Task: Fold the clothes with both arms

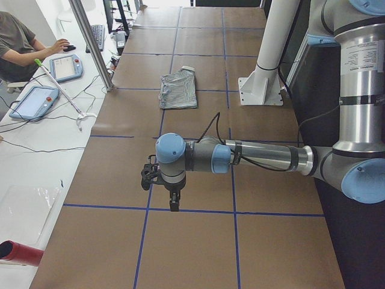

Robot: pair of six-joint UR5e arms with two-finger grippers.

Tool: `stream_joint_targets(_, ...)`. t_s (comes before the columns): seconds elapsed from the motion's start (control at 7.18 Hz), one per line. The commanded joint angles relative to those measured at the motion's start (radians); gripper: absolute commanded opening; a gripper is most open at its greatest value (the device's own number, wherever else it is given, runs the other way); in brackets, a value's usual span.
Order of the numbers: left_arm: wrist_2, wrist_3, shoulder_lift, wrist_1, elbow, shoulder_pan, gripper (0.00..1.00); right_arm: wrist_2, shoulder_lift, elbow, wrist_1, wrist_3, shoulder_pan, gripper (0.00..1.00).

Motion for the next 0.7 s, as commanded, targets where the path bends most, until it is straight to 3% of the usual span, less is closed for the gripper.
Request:
stream_joint_targets(0.0,-0.005,0.001,0.0,0.001,-0.028,0.0,1.0,-0.024,-0.001,-0.002,0.001,0.008,0.001,1.0)
stream_joint_targets(0.56,-0.048,0.013,0.044,0.021,-0.07,-0.006,1.0,-0.02,0.001,-0.043,0.007,0.008,-0.002,1.0)
